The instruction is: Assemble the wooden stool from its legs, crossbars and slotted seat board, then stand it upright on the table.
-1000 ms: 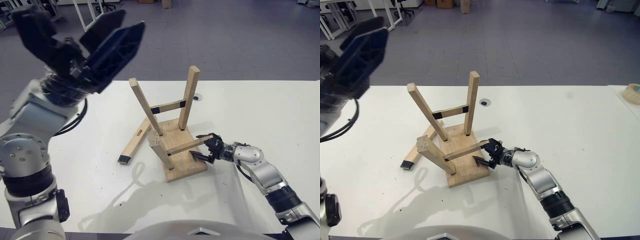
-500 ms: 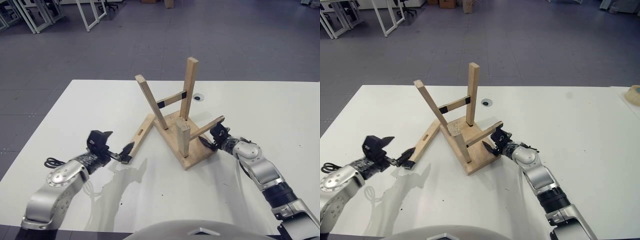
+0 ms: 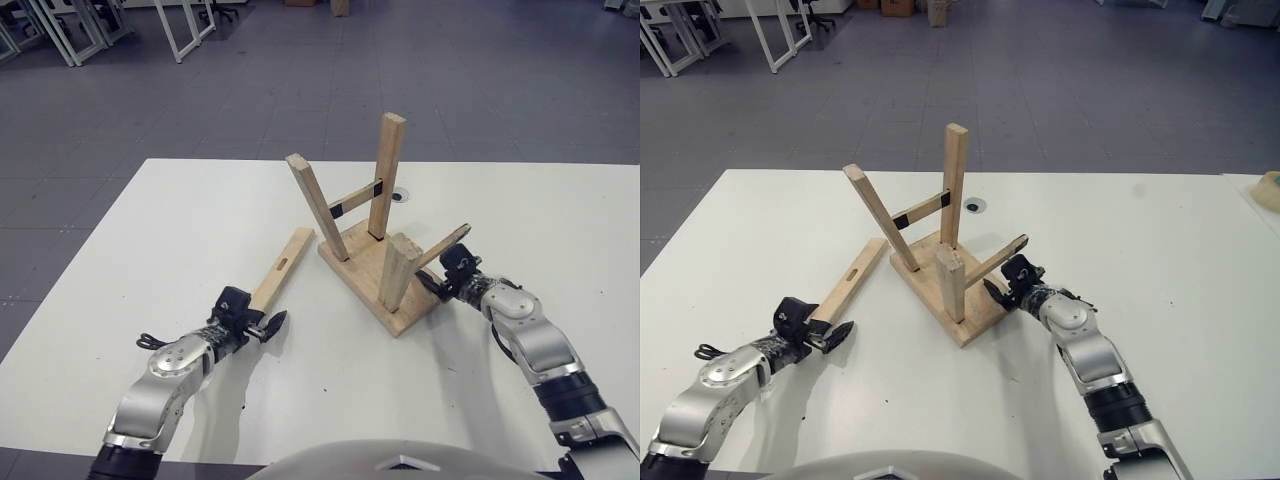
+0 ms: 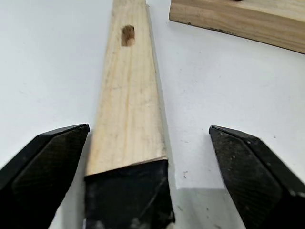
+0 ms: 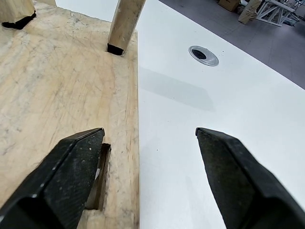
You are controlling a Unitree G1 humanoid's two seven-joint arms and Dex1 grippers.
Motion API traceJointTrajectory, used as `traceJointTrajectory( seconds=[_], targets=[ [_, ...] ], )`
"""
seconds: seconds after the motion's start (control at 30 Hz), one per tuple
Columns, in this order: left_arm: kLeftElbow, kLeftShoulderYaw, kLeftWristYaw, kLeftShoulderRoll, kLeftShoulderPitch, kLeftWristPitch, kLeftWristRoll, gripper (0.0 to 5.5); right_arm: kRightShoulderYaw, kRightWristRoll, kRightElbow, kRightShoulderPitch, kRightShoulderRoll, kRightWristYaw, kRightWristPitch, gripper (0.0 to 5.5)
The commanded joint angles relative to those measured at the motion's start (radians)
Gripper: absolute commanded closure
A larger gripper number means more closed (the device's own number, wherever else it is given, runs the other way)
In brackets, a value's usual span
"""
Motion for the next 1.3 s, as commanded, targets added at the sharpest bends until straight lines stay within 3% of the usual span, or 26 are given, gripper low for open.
traceJointTrajectory(
  seconds=[0.03, 0.2, 0.43, 0.8, 0.97, 1.13, 1.3],
  targets=[
    [0.014, -0.011, -0.005, -0.004, 0.005, 0.043, 0.042, 1.58, -0.020, -0.008, 0.009, 0.070, 0.003, 0.005, 0.075, 1.96],
    [0.021, 0.027, 0.060, -0.045, -0.026, 0.082, 0.065, 2.32, -0.073, -0.009, -0.016, 0.081, 0.003, -0.008, 0.073, 1.96],
    [0.012, 0.140, 0.150, -0.160, -0.110, -0.004, 0.055, 3.49, -0.238, 0.048, -0.136, 0.105, -0.007, -0.032, 0.192, 1.96],
    [-0.069, 0.287, 0.171, -0.263, -0.389, -0.201, -0.044, 3.49, -0.340, 0.169, -0.300, 0.086, 0.067, -0.043, 0.338, 1.96],
    [-0.180, 0.287, 0.213, -0.251, -0.567, -0.131, -0.104, 3.49, -0.416, 0.120, -0.348, 0.088, -0.029, -0.084, 0.434, 1.96],
    [-0.187, 0.288, 0.220, -0.241, -0.662, -0.093, -0.123, 3.49, -0.485, 0.076, -0.185, 0.051, -0.095, -0.115, 0.436, 1.96],
    [-0.264, 0.284, 0.199, -0.269, -0.744, 0.040, -0.357, 3.49, -0.678, 0.302, -0.146, -0.321, -0.068, -0.097, 0.360, 1.96]
  ],
)
